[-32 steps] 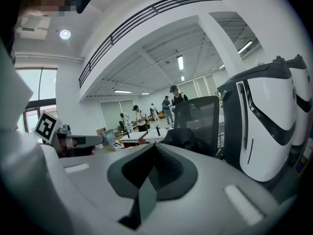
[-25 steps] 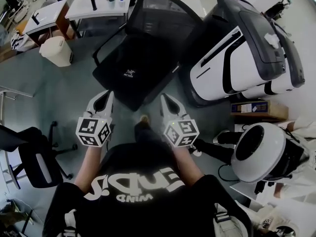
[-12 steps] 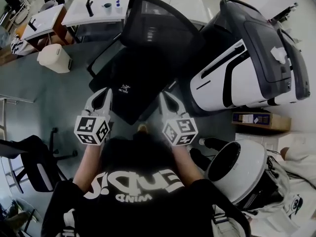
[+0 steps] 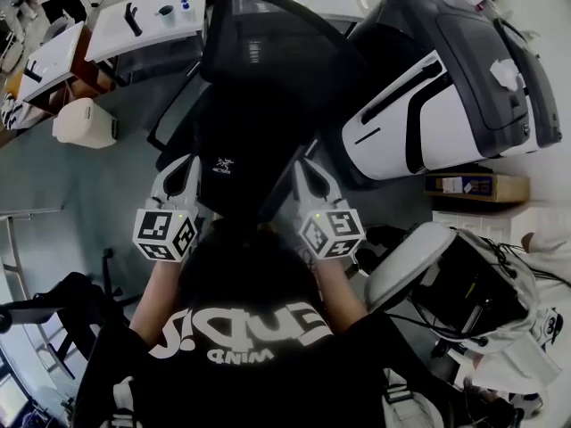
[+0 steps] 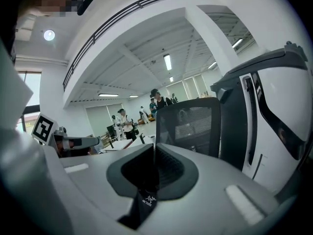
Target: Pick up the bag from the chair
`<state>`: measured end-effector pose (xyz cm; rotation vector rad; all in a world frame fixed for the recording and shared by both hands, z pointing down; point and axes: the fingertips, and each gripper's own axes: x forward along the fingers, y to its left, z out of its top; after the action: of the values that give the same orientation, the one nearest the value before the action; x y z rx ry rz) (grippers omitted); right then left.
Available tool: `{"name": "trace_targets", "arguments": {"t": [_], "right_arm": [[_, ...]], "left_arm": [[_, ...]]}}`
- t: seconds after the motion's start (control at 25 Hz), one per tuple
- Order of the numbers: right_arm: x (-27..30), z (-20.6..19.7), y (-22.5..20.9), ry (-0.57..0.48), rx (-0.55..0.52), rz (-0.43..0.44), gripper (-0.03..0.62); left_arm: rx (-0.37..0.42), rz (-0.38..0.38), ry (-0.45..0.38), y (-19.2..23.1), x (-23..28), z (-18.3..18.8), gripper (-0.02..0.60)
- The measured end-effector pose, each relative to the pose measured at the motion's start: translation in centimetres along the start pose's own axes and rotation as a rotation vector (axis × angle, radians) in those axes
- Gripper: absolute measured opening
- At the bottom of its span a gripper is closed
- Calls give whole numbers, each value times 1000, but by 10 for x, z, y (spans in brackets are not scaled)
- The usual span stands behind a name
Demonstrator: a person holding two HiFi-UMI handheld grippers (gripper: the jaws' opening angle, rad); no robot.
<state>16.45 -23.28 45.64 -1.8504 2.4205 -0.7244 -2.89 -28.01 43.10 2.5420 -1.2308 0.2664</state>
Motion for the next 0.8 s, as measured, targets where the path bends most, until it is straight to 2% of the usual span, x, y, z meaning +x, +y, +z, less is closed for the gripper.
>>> {"name": "trace_targets", "arguments": {"t": [0.08,0.2,0.28,0.44,0.52,0.8], "right_arm": [[11,1,1,-6,9,-8,32],[28,0,4,0,15,-28,90],[38,-3,5,10,24,-41,153],[56,-9,5,27,44,-52,246],[66,-12,0,36,54,-57,263],[112,-44,-13,114,53,-87,295]], "left_arm": [[1,-15,10,10,8,0,3],[-16,-36,32,28,21,-1,99],[-28,-41,47,38,30,-3,154],[-38,-56,63,52,48,-5,308],[-30,-69,80,57,59,-9,356],[-34,-99,178,88,100,-47,434]]}}
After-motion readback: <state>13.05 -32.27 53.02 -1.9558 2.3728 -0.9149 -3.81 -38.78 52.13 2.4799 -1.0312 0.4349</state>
